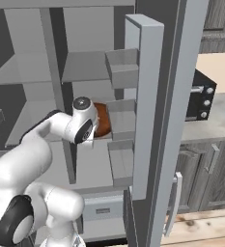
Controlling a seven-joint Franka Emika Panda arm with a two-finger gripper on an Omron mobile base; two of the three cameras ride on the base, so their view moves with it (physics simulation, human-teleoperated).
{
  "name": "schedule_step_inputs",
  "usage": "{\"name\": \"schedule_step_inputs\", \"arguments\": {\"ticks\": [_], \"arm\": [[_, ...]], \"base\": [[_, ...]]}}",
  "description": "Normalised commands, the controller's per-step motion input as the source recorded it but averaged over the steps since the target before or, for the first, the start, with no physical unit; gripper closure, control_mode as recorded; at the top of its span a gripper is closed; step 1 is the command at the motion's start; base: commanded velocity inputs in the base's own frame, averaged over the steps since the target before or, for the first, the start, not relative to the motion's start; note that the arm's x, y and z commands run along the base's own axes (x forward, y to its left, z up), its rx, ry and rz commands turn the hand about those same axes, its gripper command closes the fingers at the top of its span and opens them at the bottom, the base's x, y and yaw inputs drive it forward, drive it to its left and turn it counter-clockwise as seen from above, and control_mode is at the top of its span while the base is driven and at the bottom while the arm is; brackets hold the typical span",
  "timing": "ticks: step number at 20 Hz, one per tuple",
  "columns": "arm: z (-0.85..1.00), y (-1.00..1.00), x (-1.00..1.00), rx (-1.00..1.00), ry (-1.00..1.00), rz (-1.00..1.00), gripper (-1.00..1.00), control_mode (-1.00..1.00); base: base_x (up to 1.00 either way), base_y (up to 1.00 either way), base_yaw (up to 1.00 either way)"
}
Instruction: Place one of the steaks on the plate and the other in the bowl. Then place the bowl in the fridge.
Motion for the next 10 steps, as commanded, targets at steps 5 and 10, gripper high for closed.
{"name": "schedule_step_inputs", "arguments": {"ticks": [5, 10], "arm": [[-0.08, 0.22, 0.59, 0.0, -0.01, 0.0, 1.0, -1.0], [-0.07, 0.03, 0.5, 0.0, 0.0, 0.02, 1.0, -1.0]], "base": [[0.0, 0.0, 0.0], [0.0, 0.0, 0.0]]}}
